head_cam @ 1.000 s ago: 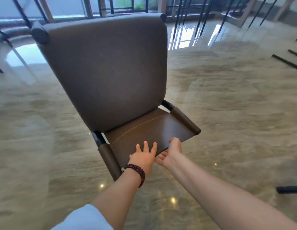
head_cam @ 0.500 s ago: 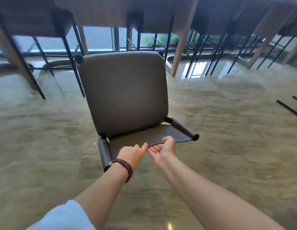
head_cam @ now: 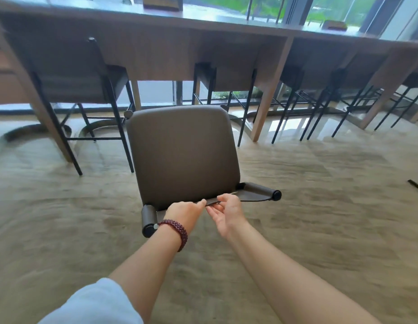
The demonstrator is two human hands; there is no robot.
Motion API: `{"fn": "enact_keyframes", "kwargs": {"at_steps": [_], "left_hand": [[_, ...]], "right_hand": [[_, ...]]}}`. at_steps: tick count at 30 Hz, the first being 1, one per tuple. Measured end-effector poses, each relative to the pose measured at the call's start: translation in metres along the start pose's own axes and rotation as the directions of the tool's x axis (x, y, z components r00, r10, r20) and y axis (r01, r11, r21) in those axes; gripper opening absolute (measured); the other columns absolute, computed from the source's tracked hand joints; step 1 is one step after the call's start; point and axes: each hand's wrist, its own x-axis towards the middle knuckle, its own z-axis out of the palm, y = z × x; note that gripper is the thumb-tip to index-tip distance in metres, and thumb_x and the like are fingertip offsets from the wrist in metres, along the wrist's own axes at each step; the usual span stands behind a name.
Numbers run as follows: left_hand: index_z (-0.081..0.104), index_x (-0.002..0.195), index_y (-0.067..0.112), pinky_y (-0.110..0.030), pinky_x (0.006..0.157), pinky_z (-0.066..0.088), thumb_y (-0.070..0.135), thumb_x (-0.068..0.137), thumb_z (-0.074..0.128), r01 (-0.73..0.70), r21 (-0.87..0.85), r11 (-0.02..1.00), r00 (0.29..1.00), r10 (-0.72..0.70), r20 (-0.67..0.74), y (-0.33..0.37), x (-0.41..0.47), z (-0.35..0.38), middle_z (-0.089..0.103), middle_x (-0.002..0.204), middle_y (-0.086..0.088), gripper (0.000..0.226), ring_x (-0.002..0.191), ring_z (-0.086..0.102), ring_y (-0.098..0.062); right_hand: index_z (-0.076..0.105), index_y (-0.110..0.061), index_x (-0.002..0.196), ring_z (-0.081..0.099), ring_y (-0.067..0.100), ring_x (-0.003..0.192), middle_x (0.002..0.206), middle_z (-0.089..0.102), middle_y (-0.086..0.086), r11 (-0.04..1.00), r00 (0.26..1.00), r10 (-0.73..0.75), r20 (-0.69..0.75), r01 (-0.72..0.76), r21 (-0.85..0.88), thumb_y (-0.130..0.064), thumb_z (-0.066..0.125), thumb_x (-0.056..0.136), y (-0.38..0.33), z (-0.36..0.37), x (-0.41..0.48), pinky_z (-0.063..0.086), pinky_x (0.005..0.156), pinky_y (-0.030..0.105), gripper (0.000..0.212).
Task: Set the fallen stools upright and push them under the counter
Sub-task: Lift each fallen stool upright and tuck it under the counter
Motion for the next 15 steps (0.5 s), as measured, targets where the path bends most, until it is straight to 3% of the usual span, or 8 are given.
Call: {"fn": "enact_keyframes", "kwargs": {"at_steps": [3, 4, 6, 9, 10, 11, 13, 15], "left_hand": [[0.010, 0.151, 0.025, -0.036, 0.076, 0.049, -0.008, 0.088, 0.038, 0.032, 0.033, 0.999, 0.999, -0.031, -0.033, -0.022, 0.024, -0.026, 0.064, 0.115, -0.005, 0.076, 0.103, 0.063, -0.028], [0.010, 0.151, 0.026, -0.036, 0.077, 0.049, -0.008, 0.087, 0.039, 0.048, 0.032, 0.998, 0.998, -0.046, -0.049, -0.028, 0.033, -0.032, 0.064, 0.114, -0.005, 0.078, 0.102, 0.063, -0.028], [0.013, 0.150, 0.028, -0.037, 0.080, 0.050, -0.008, 0.086, 0.039, 0.077, 0.009, 0.997, 0.995, -0.076, -0.060, -0.041, 0.048, -0.044, 0.064, 0.115, -0.005, 0.078, 0.102, 0.063, -0.028], [0.017, 0.149, 0.028, -0.037, 0.080, 0.050, -0.007, 0.085, 0.044, 0.134, -0.007, 0.991, 0.988, -0.134, -0.083, -0.056, 0.069, -0.063, 0.064, 0.113, -0.005, 0.078, 0.101, 0.064, -0.028], [0.019, 0.149, 0.027, -0.036, 0.079, 0.050, -0.006, 0.085, 0.046, 0.161, -0.015, 0.987, 0.983, -0.162, -0.086, -0.061, 0.076, -0.069, 0.065, 0.112, -0.004, 0.077, 0.100, 0.064, -0.027], [0.020, 0.148, 0.027, -0.036, 0.078, 0.050, -0.007, 0.085, 0.047, 0.192, -0.023, 0.981, 0.977, -0.194, -0.091, -0.065, 0.082, -0.074, 0.065, 0.110, -0.004, 0.076, 0.098, 0.065, -0.027], [0.028, 0.145, 0.024, -0.033, 0.074, 0.050, -0.010, 0.084, 0.044, 0.262, -0.038, 0.964, 0.958, -0.265, -0.110, -0.071, 0.097, -0.083, 0.067, 0.105, -0.003, 0.071, 0.095, 0.066, -0.026], [0.040, 0.134, 0.019, -0.030, 0.070, 0.048, -0.011, 0.082, 0.045, 0.323, -0.045, 0.945, 0.938, -0.326, -0.120, -0.079, 0.108, -0.093, 0.068, 0.099, -0.002, 0.060, 0.091, 0.067, -0.025]], "right_hand": [[0.052, -0.002, 0.082, 0.051, 0.023, 0.072, 0.077, 0.046, 0.010, 0.878, 0.997, -0.076, -0.019, 0.057, -0.474, 0.005, 0.044, 0.085, -0.031, 0.024, 0.013, 0.052, 0.084, 0.035, 0.012], [0.057, 0.001, 0.087, 0.057, 0.028, 0.078, 0.080, 0.052, 0.013, 0.747, 0.989, -0.147, 0.016, 0.122, -0.654, 0.002, 0.046, 0.085, -0.042, 0.029, 0.019, 0.052, 0.083, 0.035, 0.011], [0.065, -0.001, 0.102, 0.062, 0.031, 0.099, 0.097, 0.065, 0.013, 0.350, 0.926, -0.354, 0.130, 0.260, -0.900, -0.004, 0.050, 0.082, -0.061, 0.030, 0.032, 0.048, 0.080, 0.029, 0.025], [0.062, -0.015, 0.121, 0.052, 0.025, 0.115, 0.121, 0.062, 0.006, -0.125, 0.713, -0.549, 0.436, 0.445, -0.887, -0.004, 0.050, 0.084, -0.092, 0.032, 0.053, 0.041, 0.094, 0.031, 0.041], [0.057, -0.016, 0.129, 0.047, 0.025, 0.122, 0.130, 0.058, 0.006, -0.280, 0.653, -0.517, 0.553, 0.482, -0.830, -0.005, 0.050, 0.085, -0.102, 0.035, 0.062, 0.035, 0.102, 0.030, 0.046], [0.050, -0.017, 0.137, 0.041, 0.025, 0.130, 0.138, 0.051, 0.005, -0.395, 0.646, -0.431, 0.630, 0.493, -0.775, -0.006, 0.051, 0.087, -0.110, 0.039, 0.071, 0.028, 0.109, 0.031, 0.052], [0.039, -0.020, 0.144, 0.035, 0.021, 0.137, 0.146, 0.044, 0.000, -0.515, 0.678, -0.256, 0.689, 0.507, -0.691, -0.009, 0.050, 0.089, -0.121, 0.050, 0.087, 0.017, 0.114, 0.032, 0.058], [0.043, -0.020, 0.140, 0.043, 0.021, 0.129, 0.138, 0.051, -0.001, -0.549, 0.673, -0.190, 0.715, 0.531, -0.645, -0.005, 0.052, 0.086, -0.130, 0.060, 0.102, 0.022, 0.110, 0.033, 0.058]]}}
